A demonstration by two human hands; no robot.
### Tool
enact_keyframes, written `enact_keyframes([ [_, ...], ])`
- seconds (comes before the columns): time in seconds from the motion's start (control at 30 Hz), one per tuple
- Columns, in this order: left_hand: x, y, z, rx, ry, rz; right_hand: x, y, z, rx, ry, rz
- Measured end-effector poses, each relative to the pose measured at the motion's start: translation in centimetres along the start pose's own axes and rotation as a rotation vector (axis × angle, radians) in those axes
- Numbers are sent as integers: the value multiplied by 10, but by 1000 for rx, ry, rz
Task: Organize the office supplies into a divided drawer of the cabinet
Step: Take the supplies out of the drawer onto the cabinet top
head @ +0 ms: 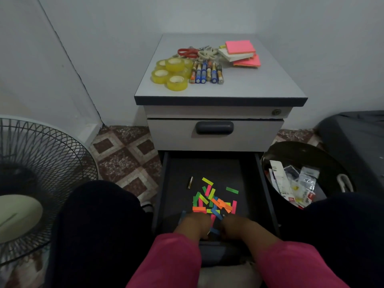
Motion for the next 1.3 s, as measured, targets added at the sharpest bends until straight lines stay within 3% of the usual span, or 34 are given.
enact_keyframes([
  [0.2,0,0,-4,25,-27,-54,9,-8,2,44,108,12],
  [0.4,-4,4,-4,-5,-151,-88,3,-10,8,115,-14,26],
  [0.63,-5,9,-3,-24,-166,-142,1,-25,14,217,-147,66],
  [0.97,0,4,1,-8,-155,-81,5,-26,22,250,-142,120],
  [1.17,-5,10,4,-41,-230,-219,5,-26,26,291,-209,210],
  [1.3,-20,22,17,-220,-387,-453,0,-23,25,313,-270,305],
])
Point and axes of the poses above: each hand's wrist, its own z-axis towards the middle knuckle, its own x-axis out of the palm, y = z × x, the point moved 1 cm from there along z, towards the middle knuckle
